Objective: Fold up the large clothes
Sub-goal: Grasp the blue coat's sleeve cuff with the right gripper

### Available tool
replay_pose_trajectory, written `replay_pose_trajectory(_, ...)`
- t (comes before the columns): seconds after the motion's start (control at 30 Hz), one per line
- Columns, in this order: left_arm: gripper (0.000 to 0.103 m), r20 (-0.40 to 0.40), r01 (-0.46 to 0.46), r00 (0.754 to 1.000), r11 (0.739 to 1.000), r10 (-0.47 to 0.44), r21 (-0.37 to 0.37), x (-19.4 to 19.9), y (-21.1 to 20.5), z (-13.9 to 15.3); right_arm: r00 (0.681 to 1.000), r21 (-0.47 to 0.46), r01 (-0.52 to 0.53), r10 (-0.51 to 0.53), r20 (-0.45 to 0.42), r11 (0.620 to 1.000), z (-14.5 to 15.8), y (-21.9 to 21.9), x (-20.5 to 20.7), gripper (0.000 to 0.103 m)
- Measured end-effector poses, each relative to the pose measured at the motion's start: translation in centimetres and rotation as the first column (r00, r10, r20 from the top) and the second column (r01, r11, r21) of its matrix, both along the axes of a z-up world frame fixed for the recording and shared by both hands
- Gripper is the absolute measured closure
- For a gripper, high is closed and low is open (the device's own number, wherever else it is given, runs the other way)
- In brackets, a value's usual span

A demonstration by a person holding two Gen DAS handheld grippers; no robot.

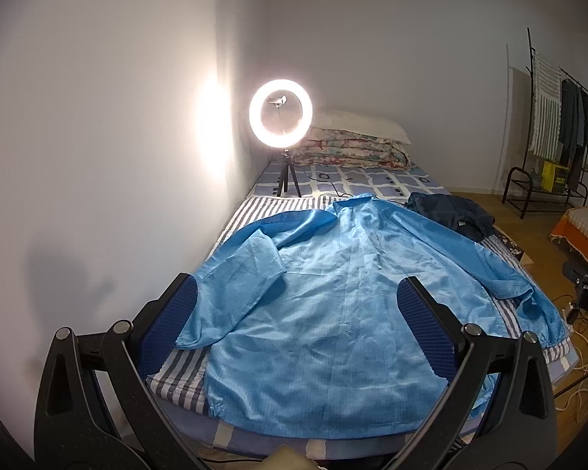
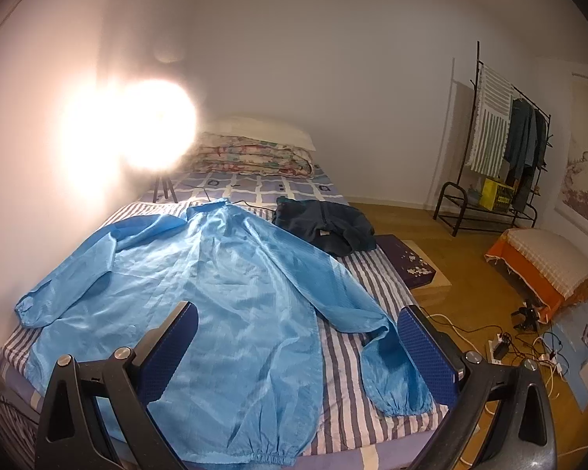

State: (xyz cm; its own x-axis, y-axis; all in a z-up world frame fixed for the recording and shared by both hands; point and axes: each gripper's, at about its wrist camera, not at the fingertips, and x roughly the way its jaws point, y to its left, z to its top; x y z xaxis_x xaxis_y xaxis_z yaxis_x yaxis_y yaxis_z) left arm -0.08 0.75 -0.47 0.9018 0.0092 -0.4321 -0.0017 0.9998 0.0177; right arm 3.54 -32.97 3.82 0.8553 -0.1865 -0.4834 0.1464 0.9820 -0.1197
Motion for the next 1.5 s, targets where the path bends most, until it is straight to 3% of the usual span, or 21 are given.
replay_pose_trajectory(0.3,0.0,0.012,-0.04,0.999,0.999,0.04,0.002,-0.2,2.5,-1.6,0.999,-0.029,-0.05,0.05,0.007,0.998,0.1,2.4,1.8,0.0)
replay_pose_trajectory(0.43,0.0,0.06,-0.086,0.995,0.995,0.083,0.046,-1.4,3.4,-2.6,0.993,-0.046,-0.112,0.113,0.031,0.993,0.2,4.5,3.6,0.0)
replay_pose_trajectory(0.53,0.0,0.065,-0.115,0.992,0.991,0.111,0.07,-2.3,4.3,-3.7,0.975,-0.042,-0.206,0.208,0.074,0.978,0.0,6.6,5.2,0.0)
replay_pose_trajectory(0.67,0.001,0.021,-0.129,0.992,0.991,0.128,0.024,-3.4,6.1,-5.6,0.924,-0.045,-0.355,0.358,0.133,0.934,-0.7,10.4,7.3,0.0)
replay_pose_trajectory(0.9,0.022,-0.093,-0.148,0.985,0.989,0.145,-0.03,-3.6,8.6,-8.5,0.788,0.042,-0.616,0.614,0.049,0.787,-3.8,19.2,12.3,0.002)
replay_pose_trajectory(1.03,0.03,-0.12,-0.163,0.981,0.984,0.154,-0.068,-3.8,10.3,-9.0,0.635,0.194,-0.757,0.772,-0.003,0.623,-6.4,25.1,14.9,0.018)
replay_pose_trajectory(1.27,0.04,-0.161,-0.243,0.962,0.962,0.222,-0.123,-4.3,14.3,-9.9,0.387,0.341,-0.85,0.916,-0.109,0.4,-11.7,37.3,16.6,0.049)
replay_pose_trajectory(1.4,0.043,-0.187,-0.283,0.949,0.948,0.255,-0.146,-4.6,16.2,-10.7,0.294,0.376,-0.862,0.939,-0.177,0.341,-15.4,43.0,17.0,0.054)
replay_pose_trajectory(1.5,0.047,-0.202,-0.305,0.941,0.94,0.273,-0.154,-4.9,17.2,-11.1,0.25,0.384,-0.863,0.938,-0.239,0.328,-18.0,46.4,17.0,0.056)
